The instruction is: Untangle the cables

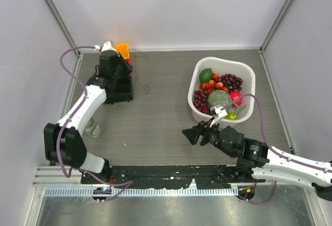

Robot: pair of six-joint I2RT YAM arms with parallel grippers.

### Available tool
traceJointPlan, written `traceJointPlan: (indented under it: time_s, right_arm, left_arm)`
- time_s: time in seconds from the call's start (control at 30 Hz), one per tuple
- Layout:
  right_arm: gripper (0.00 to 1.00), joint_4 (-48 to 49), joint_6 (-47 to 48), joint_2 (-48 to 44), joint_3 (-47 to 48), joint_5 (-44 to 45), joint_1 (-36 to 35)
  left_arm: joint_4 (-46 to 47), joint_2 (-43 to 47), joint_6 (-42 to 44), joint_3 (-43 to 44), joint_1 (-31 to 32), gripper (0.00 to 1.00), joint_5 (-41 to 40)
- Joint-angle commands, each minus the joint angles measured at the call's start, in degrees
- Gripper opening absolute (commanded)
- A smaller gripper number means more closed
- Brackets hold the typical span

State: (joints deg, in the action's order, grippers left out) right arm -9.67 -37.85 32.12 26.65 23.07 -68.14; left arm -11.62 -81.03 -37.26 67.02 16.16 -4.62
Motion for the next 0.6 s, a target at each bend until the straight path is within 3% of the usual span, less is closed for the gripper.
traceJointPlan:
  time_s: [0.0,0.17,0.3,0.57]
  right_arm:
    - [0.65,-1.0,-0.6,-0.7,1.6,1.9,-0.1]
    - [0.65,-2.5,0.1,-1.9,1.9,3.6,0.2]
    - [0.65,-3.3,0.6,-1.9,2.6,4.4,0.1]
    - [0.63,-6.8,-2.7,-2.1,4.3,2.2,0.2]
  left_arm:
    - [9.1,-7.7,-7.8,11.3,-6.1,0.00,1.8]
    - [6.3,-18.6,-10.1,25.5,-11.2,0.00,-3.2]
    - [8.6,-25.7,-7.6,31.8,-14.2,0.00,-8.1]
    - [26.7,-40.4,-15.6,33.5,-20.9,0.00,-5.7]
